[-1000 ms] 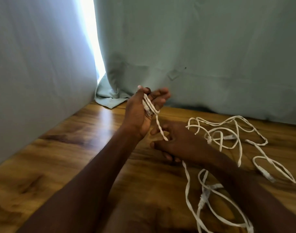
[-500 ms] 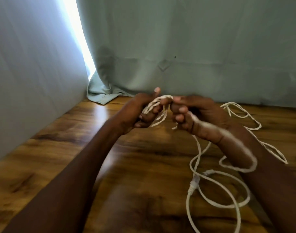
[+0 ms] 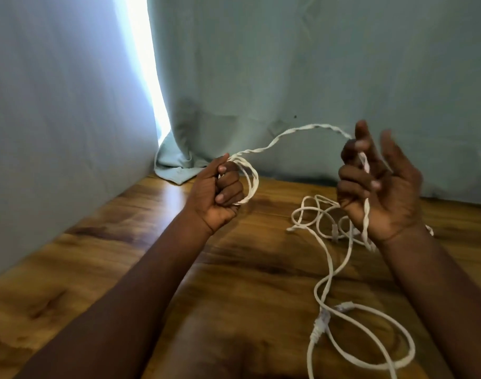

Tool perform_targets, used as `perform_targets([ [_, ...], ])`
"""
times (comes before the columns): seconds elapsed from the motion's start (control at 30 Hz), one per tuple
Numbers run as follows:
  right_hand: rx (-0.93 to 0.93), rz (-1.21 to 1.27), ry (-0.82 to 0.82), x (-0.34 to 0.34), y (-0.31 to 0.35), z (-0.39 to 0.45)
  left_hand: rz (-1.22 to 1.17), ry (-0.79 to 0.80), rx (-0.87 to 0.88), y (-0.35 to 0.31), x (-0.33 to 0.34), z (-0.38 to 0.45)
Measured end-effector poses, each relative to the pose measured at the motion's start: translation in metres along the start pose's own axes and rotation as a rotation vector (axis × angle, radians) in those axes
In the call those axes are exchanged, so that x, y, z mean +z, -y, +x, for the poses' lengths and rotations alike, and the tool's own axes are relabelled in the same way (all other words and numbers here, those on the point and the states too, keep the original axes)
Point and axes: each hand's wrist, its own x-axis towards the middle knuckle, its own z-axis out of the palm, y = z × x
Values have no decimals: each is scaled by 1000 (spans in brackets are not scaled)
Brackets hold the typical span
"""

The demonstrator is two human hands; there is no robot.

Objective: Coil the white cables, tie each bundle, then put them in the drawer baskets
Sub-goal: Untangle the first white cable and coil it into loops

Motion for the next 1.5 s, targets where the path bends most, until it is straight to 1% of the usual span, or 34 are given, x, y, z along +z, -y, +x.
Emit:
perform_targets([
  [0.03,-47,-179,-137,5,-4,1,-72,-13,11,0,-4,1],
  [0.1,-118,-674,-404,12,-17,2,-264,45,-11,1,-11,2],
  [0.13,-142,-930,-493,13,-25,3,-357,49,-13,-1,-14,3],
  [0.17,-153,-1120,-516,12,-32,3,-422,6,21,-2,-16,4],
  [0.23,-119,-1330,-432,9,-45,3,-463,-173,171,-8,-22,7],
  [0.3,-58,-1665,-254,6,-56,3,-455,-272,288,-17,-26,7],
  [0.33,-25,-1841,-156,4,-60,3,-484,-282,323,-21,-26,5],
  [0.37,9,-1959,-74,4,-64,3,-524,-272,360,-24,-26,4],
  [0.43,90,-2062,38,11,-69,3,-550,-256,445,-27,-27,4],
  [0.5,149,-2151,134,19,-70,2,-474,-258,491,-25,-19,3],
  [0.53,144,-2190,179,22,-70,1,-417,-255,497,-23,-14,3],
  [0.6,126,-2219,266,27,-72,-2,-271,-248,496,-16,-4,3],
  [0.67,123,-2229,365,32,-76,-5,-62,-223,460,-9,5,2],
  [0.77,133,-2219,526,40,-78,-7,393,-222,404,3,18,1],
  [0.83,104,-2109,601,42,-78,-8,669,-206,335,12,28,-2],
  [0.9,45,-1962,596,46,-76,-8,876,-178,255,20,32,-7],
  [0.93,-2,-1887,553,48,-74,-8,960,-157,226,22,32,-9],
  [1.0,-128,-1767,413,46,-69,-7,1074,-60,170,27,29,-11],
  [1.07,-277,-1761,219,35,-62,-4,1055,13,71,28,26,-12],
  [1.13,-380,-1845,4,22,-57,-2,954,60,-45,26,27,-11],
  [1.2,-433,-1858,-122,14,-55,-2,807,117,-179,25,29,-11],
  [1.27,-463,-1790,-169,15,-56,-3,676,157,-261,23,29,-11],
  [1.33,-466,-1717,-179,18,-59,0,559,182,-286,20,28,-11],
  [1.4,-415,-1705,-141,21,-60,2,420,213,-282,20,28,-10],
  [1.5,-321,-1701,-25,20,-59,1,265,272,-279,26,29,-8],
])
